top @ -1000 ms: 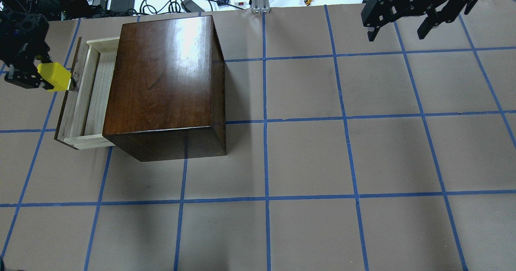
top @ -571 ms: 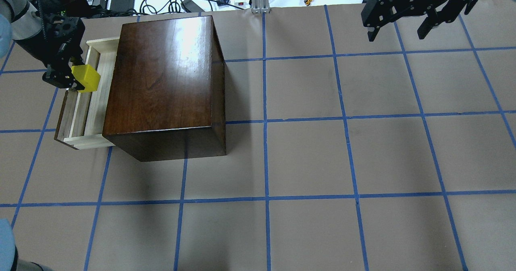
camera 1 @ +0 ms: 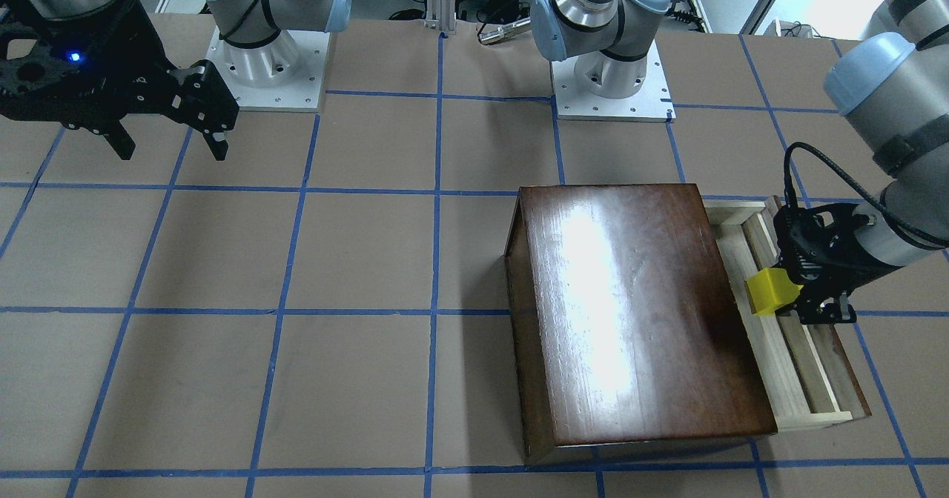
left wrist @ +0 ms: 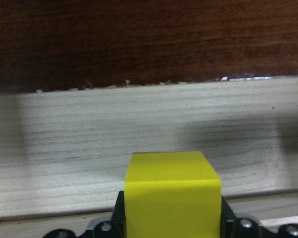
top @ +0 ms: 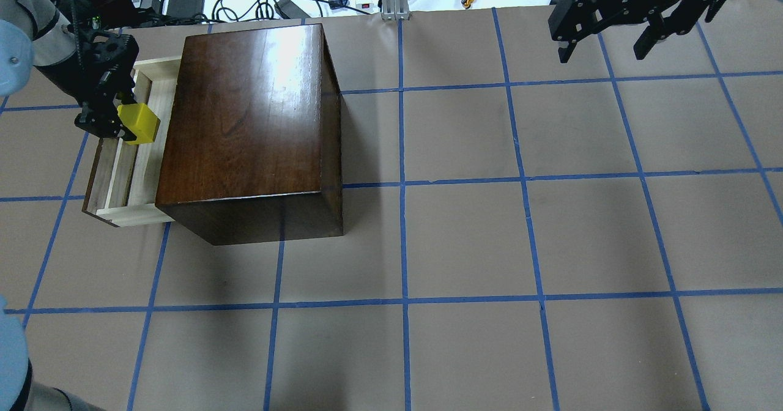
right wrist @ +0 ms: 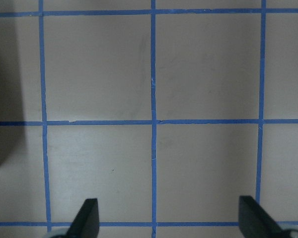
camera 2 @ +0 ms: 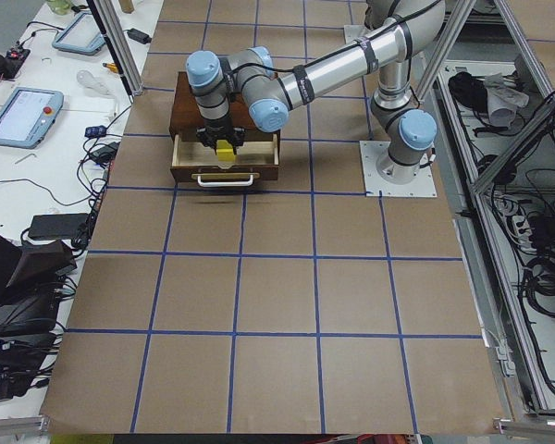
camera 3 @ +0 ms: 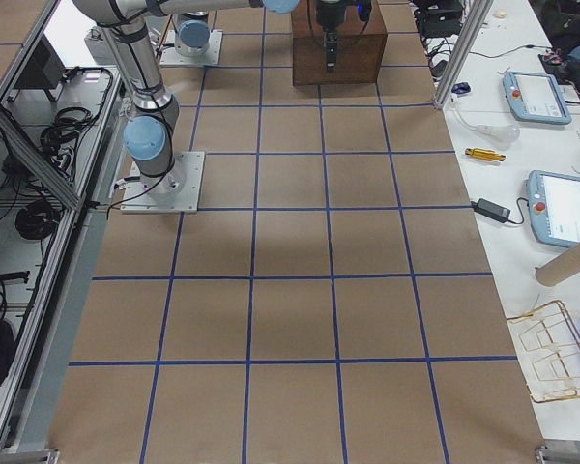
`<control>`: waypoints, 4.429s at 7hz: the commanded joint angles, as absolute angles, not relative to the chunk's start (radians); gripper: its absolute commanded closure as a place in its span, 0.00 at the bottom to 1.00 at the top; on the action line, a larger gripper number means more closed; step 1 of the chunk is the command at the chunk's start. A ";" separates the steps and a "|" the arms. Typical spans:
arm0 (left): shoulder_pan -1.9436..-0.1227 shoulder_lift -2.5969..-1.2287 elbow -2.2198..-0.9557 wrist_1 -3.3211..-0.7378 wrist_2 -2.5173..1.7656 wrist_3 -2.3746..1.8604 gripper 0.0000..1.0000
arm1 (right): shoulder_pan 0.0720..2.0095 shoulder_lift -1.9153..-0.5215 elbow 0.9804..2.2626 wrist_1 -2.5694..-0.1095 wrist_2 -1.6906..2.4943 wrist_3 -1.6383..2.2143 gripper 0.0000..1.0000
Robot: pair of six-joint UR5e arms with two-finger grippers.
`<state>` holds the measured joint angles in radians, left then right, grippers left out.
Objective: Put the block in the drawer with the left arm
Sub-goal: 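Lower the cube into the drawer and open the left gripper, then raise the left gripper out of the drawer and move it over the cabinet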
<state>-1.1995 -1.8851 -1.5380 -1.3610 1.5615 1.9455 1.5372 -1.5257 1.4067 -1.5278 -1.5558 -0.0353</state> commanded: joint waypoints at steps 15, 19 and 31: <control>-1.221 -1.786 -1.594 -1.293 1.566 1.722 0.05 | 1.537 -1.525 1.407 -1.528 -1.555 -0.035 0.00; -1.443 -1.623 -1.565 -1.459 1.589 1.137 0.03 | 1.539 -1.526 1.407 -1.528 -1.555 -0.035 0.00; -1.520 -1.588 -1.534 -1.552 1.585 0.020 0.00 | 1.539 -1.526 1.407 -1.528 -1.555 -0.035 0.00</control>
<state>-1.5201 -1.5822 -1.5425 -1.5428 1.5867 0.0408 1.5385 -1.5257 1.4067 -1.5278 -1.5560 -0.0353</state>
